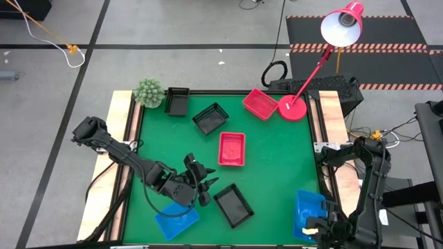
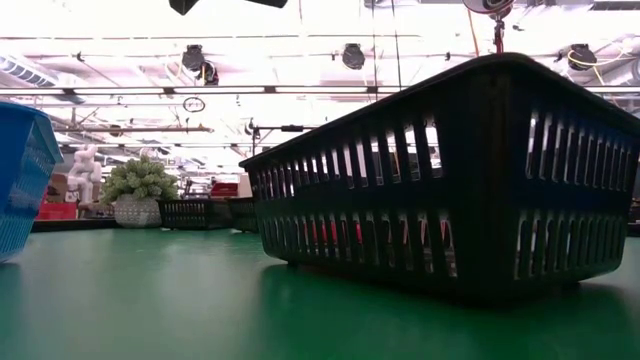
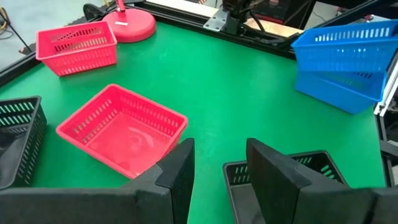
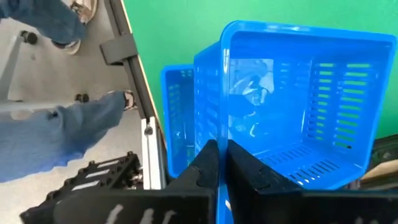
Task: Stack baskets by color
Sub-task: Stack the top right blue bin on the other bottom right blue bin
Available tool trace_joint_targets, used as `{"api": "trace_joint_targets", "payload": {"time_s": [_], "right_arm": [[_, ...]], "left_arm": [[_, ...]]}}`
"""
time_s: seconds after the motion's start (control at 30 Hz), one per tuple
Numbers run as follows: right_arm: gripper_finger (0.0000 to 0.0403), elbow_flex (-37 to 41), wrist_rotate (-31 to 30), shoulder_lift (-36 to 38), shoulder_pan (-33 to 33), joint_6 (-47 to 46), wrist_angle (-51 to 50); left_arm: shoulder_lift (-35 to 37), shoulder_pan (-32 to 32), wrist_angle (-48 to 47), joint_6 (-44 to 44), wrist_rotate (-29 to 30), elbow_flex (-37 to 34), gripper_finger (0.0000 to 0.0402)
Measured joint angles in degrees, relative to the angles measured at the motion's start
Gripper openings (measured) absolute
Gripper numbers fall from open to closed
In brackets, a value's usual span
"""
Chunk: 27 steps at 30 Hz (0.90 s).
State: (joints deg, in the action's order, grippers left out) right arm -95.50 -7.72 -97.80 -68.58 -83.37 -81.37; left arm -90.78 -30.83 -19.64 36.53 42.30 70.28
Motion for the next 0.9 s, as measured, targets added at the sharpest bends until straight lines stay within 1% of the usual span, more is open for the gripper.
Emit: {"api": "trace_joint_targets", "payload": {"time_s": [0.17, 0.33, 0.57, 0.7, 0.8, 0.9], "right_arm": [[0.0006, 0.0, 0.5, -1.6, 0.0, 0.2, -0.1], [0.0006, 0.0, 3.3, -2.8, 0.0, 0.5, -0.1], [0.0006, 0.3, 2.4, -2.9, 0.0, 1.6, 0.0], [0.0006, 2.5, 1.8, -2.9, 0.0, 2.5, 0.7], [0.0007, 4.6, 2.0, -2.9, 0.0, 3.7, 3.1], [0.002, 6.8, 2.0, -2.9, 0.0, 5.4, 6.6]], "left_arm": [[0.0, 0.0, 0.0, 0.0, 0.0, 0.0, 0.0147], [0.0, 0.0, 0.0, 0.0, 0.0, 0.0, 0.0147], [0.0, 0.0, 0.1, 0.0, 0.0, 0.0, 0.0147], [0.0, 0.0, 0.1, 0.0, 0.0, 0.0, 0.0147], [0.0, 0.0, 0.2, 0.1, 0.0, 0.0, 0.0147], [0.0, 0.0, 0.2, 0.1, 0.0, 0.0, 0.0147]]}}
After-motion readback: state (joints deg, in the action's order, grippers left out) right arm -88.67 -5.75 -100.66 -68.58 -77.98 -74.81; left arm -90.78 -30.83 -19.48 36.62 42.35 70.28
